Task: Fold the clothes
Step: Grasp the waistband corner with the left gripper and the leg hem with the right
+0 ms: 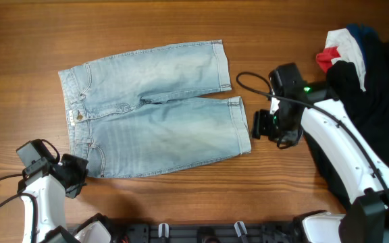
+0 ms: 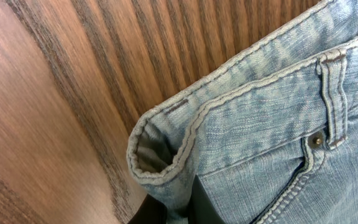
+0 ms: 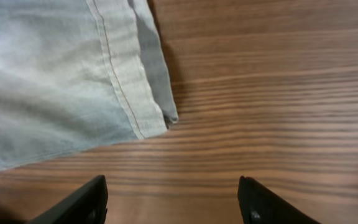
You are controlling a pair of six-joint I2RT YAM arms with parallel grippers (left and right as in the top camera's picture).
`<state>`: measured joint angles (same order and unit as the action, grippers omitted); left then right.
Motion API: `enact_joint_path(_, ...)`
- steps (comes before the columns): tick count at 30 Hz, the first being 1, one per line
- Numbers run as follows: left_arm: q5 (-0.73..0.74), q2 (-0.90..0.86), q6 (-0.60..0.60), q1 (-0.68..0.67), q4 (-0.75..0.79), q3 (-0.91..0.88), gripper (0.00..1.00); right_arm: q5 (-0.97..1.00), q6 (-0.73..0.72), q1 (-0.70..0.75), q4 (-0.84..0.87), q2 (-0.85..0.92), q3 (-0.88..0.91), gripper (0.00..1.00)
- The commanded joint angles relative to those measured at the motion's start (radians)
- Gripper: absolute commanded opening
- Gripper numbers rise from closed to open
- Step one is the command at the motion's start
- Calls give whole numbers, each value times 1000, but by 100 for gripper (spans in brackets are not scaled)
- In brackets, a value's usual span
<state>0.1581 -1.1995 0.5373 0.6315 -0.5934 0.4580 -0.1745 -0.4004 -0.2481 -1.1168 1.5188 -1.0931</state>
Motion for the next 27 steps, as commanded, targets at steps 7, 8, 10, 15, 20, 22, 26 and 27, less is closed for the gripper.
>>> enact_joint_path(7, -13, -5, 3, 8, 4, -8, 4, -229, -93, -4, 307, -11, 310, 68)
enact_joint_path(8, -13, -5, 3, 8, 5, -8, 4, -232, -115, -4, 338, -11, 332, 68)
enact_joint_path(10, -13, -5, 3, 8, 7, -8, 4, -232, -151, -4, 392, -11, 369, 68)
enact_joint_path(15, -13, -5, 3, 8, 7, -8, 4, -231, -213, -4, 523, -11, 442, 67)
enact_joint_path(20, -13, -5, 3, 8, 7, -8, 4, -231, -286, -4, 648, -11, 494, 64)
enact_joint_path(22, -13, -5, 3, 8, 7, -8, 4, -231, -301, -4, 660, -11, 496, 60)
enact_joint_path(26, -13, -5, 3, 8, 7, -8, 5, -231, -306, -4, 652, -11, 496, 38)
enact_joint_path(27, -13, -5, 3, 8, 7, -8, 6, -229, -306, -4, 647, -11, 496, 29)
